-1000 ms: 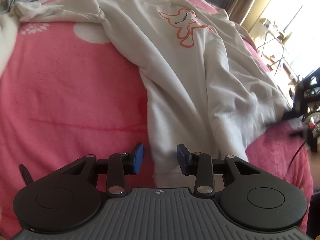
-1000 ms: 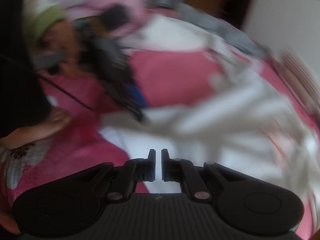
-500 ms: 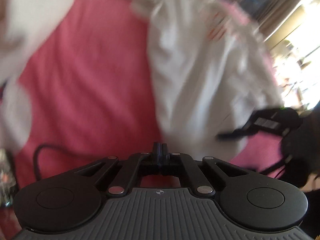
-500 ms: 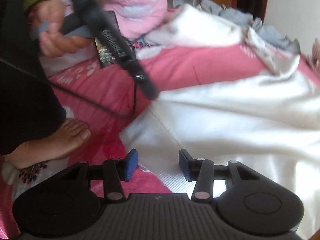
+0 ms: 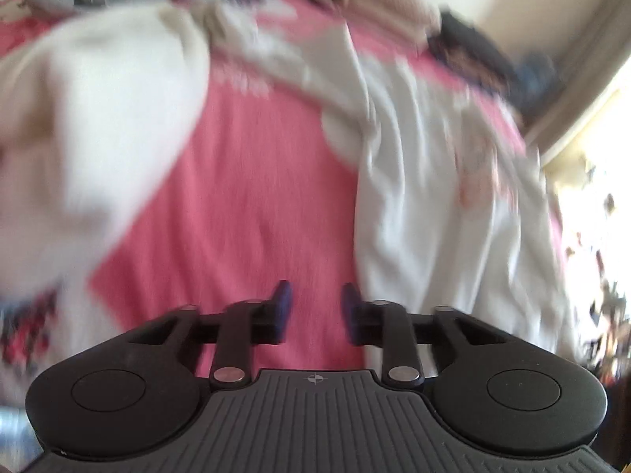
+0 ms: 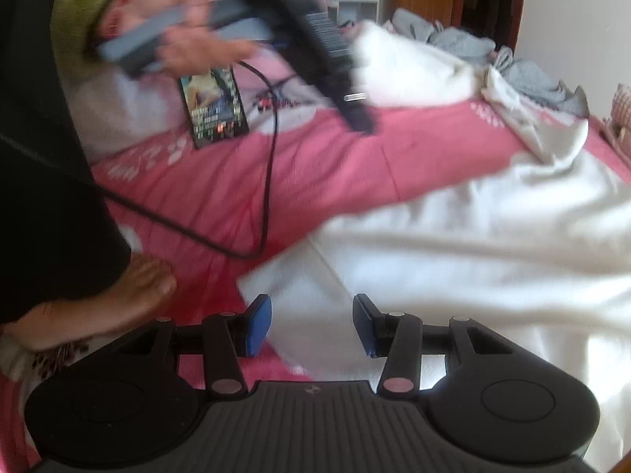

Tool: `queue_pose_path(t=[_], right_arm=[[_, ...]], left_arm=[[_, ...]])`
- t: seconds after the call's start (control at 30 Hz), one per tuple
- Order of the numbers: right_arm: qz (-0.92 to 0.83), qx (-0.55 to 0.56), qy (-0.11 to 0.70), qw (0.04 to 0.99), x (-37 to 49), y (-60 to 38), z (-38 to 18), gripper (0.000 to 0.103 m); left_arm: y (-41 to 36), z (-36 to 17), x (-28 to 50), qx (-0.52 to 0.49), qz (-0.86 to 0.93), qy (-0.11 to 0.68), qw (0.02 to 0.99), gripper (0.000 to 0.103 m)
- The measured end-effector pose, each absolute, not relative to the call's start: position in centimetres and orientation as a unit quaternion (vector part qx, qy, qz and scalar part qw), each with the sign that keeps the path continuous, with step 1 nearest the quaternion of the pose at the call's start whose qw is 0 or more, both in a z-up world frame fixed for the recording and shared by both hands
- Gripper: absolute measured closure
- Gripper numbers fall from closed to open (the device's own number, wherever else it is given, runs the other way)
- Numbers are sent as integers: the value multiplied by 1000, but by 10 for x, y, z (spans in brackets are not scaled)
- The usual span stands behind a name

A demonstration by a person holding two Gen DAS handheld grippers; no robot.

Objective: Fold clothes

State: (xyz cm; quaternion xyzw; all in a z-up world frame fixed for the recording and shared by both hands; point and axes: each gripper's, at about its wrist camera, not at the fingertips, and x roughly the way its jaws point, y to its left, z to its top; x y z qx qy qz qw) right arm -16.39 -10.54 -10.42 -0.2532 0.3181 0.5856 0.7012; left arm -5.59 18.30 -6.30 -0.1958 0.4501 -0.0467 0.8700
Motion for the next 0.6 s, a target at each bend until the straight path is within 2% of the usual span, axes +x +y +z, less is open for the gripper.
queue_pose_path(t=[0.07,0.17,0.33,0.53,0.6], right_arm=[[584,-238,316,709,-162,-97,-104,54],[584,-217,318,715,-158,-86,-106,54],[569,-234,337,713,-157,-73,-123,53],[567,-216,350,714,-156,-79,-126,49],[567,-210,352,715,-158,-81,-126,49]], left_arm=[[176,-62,-31,-197,-49,425,882,42],[161,-76,21,-175,-48,410,894,36],[162,-99,92,-220,-12,440,870,36],[182,-114,133,-323,29,415,850,37],[182,-115,138,-323,46,406,854,48]])
